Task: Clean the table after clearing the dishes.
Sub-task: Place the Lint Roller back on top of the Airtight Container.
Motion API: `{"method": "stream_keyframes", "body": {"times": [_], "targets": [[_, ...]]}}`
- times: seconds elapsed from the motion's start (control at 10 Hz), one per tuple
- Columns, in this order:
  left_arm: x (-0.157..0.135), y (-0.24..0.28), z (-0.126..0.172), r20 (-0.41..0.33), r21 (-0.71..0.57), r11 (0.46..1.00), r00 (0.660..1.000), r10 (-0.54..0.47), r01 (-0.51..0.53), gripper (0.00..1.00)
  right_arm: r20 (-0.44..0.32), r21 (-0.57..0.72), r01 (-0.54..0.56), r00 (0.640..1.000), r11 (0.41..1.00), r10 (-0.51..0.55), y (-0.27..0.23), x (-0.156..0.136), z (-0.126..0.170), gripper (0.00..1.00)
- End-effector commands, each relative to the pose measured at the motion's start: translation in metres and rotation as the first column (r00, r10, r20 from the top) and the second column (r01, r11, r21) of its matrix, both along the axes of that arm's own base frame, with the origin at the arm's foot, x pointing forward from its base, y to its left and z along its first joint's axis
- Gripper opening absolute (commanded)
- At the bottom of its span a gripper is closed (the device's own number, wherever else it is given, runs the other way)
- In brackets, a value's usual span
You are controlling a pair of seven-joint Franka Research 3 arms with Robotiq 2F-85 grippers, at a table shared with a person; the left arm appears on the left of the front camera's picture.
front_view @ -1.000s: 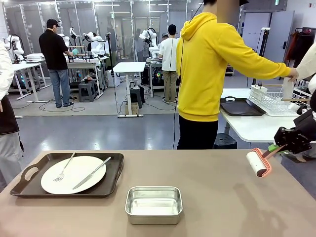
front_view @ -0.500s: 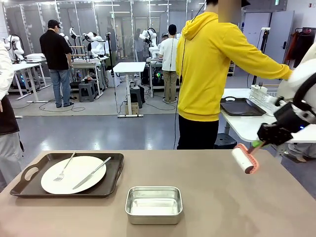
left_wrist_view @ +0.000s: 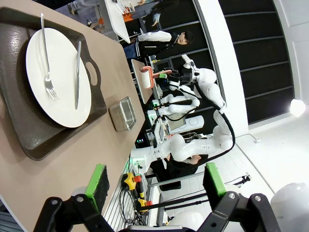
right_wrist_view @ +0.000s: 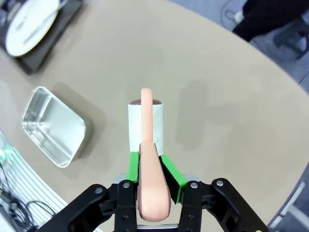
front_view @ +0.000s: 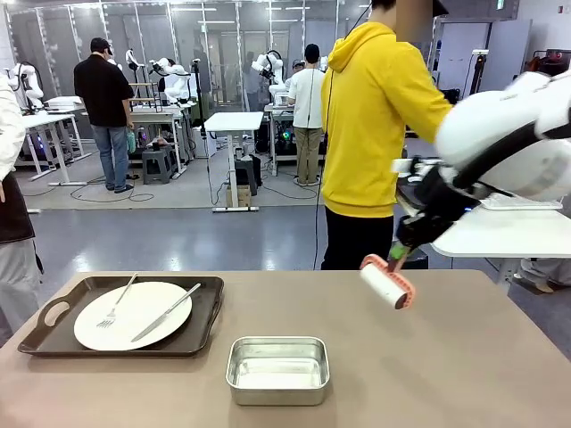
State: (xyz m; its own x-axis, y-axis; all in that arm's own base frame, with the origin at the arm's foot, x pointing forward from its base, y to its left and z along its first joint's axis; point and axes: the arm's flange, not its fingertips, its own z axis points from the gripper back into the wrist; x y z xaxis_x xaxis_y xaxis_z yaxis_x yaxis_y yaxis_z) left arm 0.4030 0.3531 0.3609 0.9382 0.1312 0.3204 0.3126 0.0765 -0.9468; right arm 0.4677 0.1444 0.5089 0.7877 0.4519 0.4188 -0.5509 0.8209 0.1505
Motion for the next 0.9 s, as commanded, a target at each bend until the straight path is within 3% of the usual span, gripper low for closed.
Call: {"method": "stream_keyframes", "body": {"times": [0.0,0.3,0.7,0.8], "targets": [[-0.005,0.0,0.0,0.001,0.007,1.0,1.0,0.002,-0.002,1.0,0.01,-0.136,-0.158,0.987,0.978,0.161,0.069,0.001,0.012,0.23],[-0.005,0.0,0.0,0.001,0.007,1.0,1.0,0.002,-0.002,1.0,-0.063,-0.24,-0.423,0.905,0.874,0.421,0.17,-0.03,0.012,0.23],[-0.005,0.0,0.0,0.001,0.007,1.0,1.0,0.002,-0.002,1.0,-0.106,-0.267,-0.621,0.779,0.737,0.618,0.237,-0.077,-0.006,0.23],[-0.005,0.0,0.0,0.001,0.007,1.0,1.0,0.002,-0.002,1.0,-0.091,-0.271,-0.626,0.773,0.731,0.628,0.245,-0.082,-0.008,0.23]]}}
